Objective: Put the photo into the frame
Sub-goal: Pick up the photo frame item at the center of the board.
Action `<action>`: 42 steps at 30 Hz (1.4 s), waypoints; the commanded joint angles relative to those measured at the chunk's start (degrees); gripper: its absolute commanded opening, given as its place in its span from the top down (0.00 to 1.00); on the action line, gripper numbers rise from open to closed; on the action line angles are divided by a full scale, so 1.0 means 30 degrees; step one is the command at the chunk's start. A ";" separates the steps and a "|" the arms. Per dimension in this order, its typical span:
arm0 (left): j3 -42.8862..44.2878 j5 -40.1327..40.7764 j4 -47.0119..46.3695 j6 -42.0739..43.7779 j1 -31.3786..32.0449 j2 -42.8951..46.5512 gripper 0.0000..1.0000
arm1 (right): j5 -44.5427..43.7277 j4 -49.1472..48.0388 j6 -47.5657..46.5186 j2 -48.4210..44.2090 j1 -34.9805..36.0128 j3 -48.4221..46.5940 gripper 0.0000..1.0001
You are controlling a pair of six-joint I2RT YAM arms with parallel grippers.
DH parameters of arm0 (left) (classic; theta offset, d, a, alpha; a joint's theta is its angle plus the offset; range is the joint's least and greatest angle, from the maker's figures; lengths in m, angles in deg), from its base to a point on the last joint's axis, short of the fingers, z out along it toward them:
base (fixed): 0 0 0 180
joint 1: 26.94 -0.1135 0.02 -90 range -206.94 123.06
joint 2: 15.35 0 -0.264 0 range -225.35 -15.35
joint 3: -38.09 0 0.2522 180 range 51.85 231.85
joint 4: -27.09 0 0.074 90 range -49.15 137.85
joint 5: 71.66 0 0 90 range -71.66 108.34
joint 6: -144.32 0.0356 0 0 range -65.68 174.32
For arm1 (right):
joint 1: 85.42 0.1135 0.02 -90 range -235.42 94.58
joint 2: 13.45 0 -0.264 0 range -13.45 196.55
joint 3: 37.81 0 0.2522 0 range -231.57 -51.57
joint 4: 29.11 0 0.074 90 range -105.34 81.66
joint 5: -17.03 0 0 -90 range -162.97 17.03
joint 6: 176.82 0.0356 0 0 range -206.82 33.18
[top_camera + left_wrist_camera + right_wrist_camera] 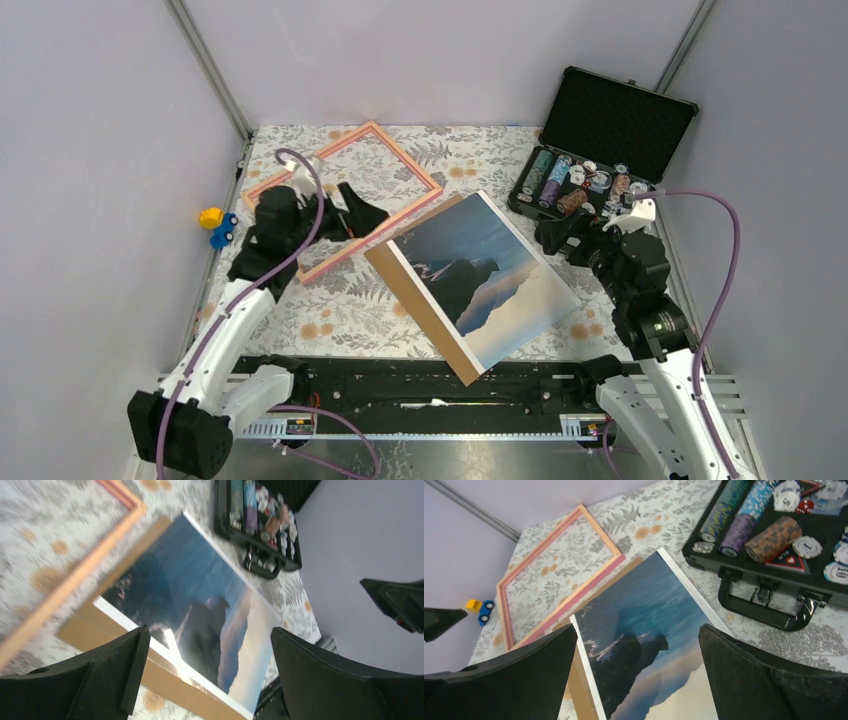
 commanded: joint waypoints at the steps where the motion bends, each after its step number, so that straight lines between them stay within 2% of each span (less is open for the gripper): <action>1: -0.1175 0.0590 -0.1721 -0.1201 0.1771 -0.0459 0.01 | -0.1398 -0.0918 0.0489 0.0189 0.0143 0.0682 0.00; 10: -0.3909 0.1103 -0.5283 -0.3100 0.4428 -0.3054 0.01 | -0.1283 -0.0066 0.0096 0.2960 0.0127 0.1298 0.00; 20: -0.5178 0.1663 -1.0656 -0.3628 0.7317 -0.7511 0.01 | -0.0551 -0.1740 0.1582 0.8307 -0.0100 0.2565 0.00; 23: -0.5097 0.1999 -1.2213 -0.3489 0.8474 -0.9068 0.01 | 0.1507 -0.2685 0.2563 0.9105 -0.2036 0.3475 0.00; 26: -0.4636 0.2310 -1.3075 -0.3387 0.9473 -1.0802 0.01 | 0.4379 -0.3270 0.3670 0.9637 -0.6179 0.4808 0.00; 29: -0.4254 0.2724 -1.3679 -0.3406 1.0281 -1.1916 0.01 | 0.4350 -0.2636 0.4046 0.9575 -0.8742 0.5330 0.00; 36: -0.3868 0.3520 -1.4044 -0.3284 1.0963 -1.3285 0.01 | 0.1388 -0.0870 0.3968 0.8402 -1.0168 0.5612 0.00; 42: -0.4127 0.3848 -1.4254 -0.3362 1.0961 -1.3968 0.01 | 0.3433 -0.2057 0.2425 0.9512 -1.0612 0.5557 0.01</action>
